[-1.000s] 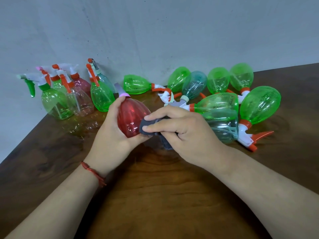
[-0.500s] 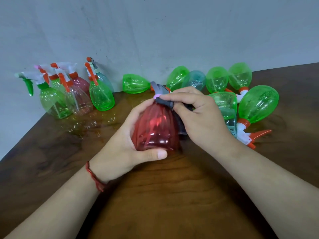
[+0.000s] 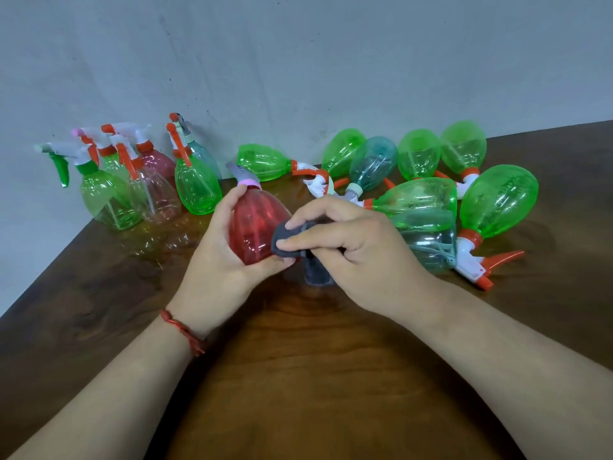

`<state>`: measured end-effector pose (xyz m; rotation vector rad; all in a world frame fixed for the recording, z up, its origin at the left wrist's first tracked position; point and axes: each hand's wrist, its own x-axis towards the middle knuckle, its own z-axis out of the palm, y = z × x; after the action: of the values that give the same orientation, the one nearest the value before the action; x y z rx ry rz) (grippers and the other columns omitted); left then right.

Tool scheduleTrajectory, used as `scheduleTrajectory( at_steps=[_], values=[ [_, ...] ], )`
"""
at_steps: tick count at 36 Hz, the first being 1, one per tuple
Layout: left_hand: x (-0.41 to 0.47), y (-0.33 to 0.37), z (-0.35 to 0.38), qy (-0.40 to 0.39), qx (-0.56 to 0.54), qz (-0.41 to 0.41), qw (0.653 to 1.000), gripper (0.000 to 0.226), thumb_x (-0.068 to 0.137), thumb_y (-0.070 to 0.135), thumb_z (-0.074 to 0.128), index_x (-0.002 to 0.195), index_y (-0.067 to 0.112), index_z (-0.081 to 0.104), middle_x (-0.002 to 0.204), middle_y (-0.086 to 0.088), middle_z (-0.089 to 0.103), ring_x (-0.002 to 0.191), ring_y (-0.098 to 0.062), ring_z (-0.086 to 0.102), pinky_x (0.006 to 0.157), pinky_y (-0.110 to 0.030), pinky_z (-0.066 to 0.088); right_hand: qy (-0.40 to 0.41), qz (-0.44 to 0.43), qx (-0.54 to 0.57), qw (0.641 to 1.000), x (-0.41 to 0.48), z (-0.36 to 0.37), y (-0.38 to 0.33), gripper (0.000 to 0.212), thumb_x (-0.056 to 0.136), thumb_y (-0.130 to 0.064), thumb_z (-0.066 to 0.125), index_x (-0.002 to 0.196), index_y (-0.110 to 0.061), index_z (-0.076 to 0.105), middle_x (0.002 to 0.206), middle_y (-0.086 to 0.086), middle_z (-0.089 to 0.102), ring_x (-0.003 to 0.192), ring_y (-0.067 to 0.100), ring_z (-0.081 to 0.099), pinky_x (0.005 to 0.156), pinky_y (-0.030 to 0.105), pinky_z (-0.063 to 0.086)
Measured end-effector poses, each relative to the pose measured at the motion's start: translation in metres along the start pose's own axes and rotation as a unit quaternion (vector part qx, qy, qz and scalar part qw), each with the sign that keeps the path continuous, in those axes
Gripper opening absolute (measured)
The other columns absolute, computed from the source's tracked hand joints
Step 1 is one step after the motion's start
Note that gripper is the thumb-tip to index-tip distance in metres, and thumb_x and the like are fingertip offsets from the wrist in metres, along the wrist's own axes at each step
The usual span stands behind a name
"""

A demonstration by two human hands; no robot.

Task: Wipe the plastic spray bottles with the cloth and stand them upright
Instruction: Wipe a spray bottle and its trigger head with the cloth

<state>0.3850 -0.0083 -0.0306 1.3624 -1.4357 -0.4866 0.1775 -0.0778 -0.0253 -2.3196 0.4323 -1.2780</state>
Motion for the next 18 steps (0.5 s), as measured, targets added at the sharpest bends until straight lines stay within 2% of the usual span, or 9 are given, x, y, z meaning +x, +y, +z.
scheduleTrajectory(
  at_steps=[4,7,11,15,18],
  values=[
    [0.0,0.0,0.001,-0.002,0.002,-0.013,1.0,0.109,0.068,0.033,0.103,0.158,0.039,0.042,0.144,0.017,0.061,0.129,-0.007,0.065,0.111,-0.042,0.054,0.012,0.002,-0.005,1.0,-0.001,0.002,0.002,0.036,0.095,0.007,0.061,0.11,-0.016,0.085,0.12,-0.002,0.071,0.112,0.007,0.066,0.1,0.021,0.05],
    [-0.003,0.004,0.001,-0.025,0.03,0.001,0.999,0.11,0.069,0.034,0.101,0.159,0.039,0.04,0.15,0.018,0.057,0.134,-0.006,0.062,0.114,-0.044,0.051,0.037,0.053,0.016,0.998,0.001,0.003,0.005,0.04,0.096,0.009,0.059,0.112,-0.018,0.084,0.12,-0.006,0.07,0.117,0.009,0.064,0.103,0.02,0.048],
    [-0.011,0.01,0.004,-0.094,0.033,0.033,0.995,0.112,0.069,0.029,0.099,0.162,0.033,0.036,0.158,0.013,0.051,0.143,-0.013,0.055,0.12,-0.048,0.046,0.075,0.146,0.094,0.982,0.008,-0.002,0.013,0.043,0.098,0.01,0.058,0.112,-0.022,0.084,0.118,-0.009,0.073,0.118,0.009,0.067,0.107,0.027,0.052],
    [-0.016,0.018,0.012,-0.144,-0.01,0.048,0.988,0.112,0.072,0.02,0.095,0.164,0.025,0.031,0.156,0.014,0.051,0.144,-0.017,0.055,0.118,-0.041,0.049,0.096,0.214,0.211,0.949,0.014,-0.01,0.013,0.039,0.102,0.008,0.055,0.113,-0.017,0.083,0.117,-0.005,0.078,0.115,0.01,0.072,0.104,0.035,0.057],
    [-0.013,0.022,0.009,-0.165,0.025,0.057,0.984,0.118,0.073,0.023,0.1,0.166,0.029,0.027,0.159,0.02,0.046,0.146,-0.007,0.051,0.12,-0.03,0.044,0.11,0.225,0.249,0.936,0.015,-0.015,0.011,0.035,0.104,0.006,0.056,0.111,-0.015,0.083,0.116,-0.004,0.08,0.114,0.012,0.074,0.1,0.035,0.059]
  ],
)
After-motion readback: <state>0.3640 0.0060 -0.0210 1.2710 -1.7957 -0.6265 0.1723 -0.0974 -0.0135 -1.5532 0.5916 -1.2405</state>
